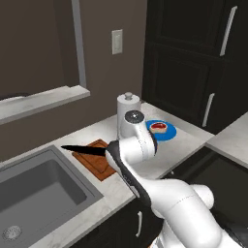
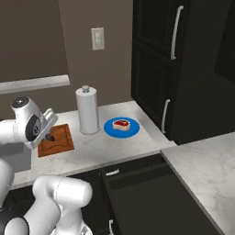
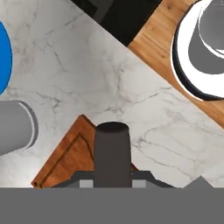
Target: Pick up the knife from the drawer and place it on the cutting board. Then place the meat from the plate to the cutting board.
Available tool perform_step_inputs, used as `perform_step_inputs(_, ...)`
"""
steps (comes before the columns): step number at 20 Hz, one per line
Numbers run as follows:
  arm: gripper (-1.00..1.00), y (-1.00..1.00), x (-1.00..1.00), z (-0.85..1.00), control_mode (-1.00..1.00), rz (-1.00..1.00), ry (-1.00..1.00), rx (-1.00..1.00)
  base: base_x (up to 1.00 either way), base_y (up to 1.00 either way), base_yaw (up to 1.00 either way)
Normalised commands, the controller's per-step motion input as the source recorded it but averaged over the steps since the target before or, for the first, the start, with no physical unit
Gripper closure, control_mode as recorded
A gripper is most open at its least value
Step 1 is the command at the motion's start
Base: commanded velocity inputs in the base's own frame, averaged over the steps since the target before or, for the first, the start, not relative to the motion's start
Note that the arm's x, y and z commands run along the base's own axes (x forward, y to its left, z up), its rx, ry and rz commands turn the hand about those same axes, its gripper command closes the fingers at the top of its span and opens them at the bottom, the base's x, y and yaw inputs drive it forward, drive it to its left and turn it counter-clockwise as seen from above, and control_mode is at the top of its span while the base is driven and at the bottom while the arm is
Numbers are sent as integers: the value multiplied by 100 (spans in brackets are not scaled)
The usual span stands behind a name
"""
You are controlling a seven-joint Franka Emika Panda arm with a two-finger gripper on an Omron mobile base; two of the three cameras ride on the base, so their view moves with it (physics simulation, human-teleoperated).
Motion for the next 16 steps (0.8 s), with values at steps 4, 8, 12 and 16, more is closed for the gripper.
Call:
perform_step_inputs(4,100,0,-1,-13,-100,-39,5,22,0,0,0)
perform_step_inputs(8,100,0,0,-14,-100,-41,6,25,0,0,0)
perform_step_inputs(12,100,0,-11,-23,-100,-37,5,30,0,0,0)
perform_step_inputs(16,100,-5,-3,-1,-100,-8,0,11,0,0,0)
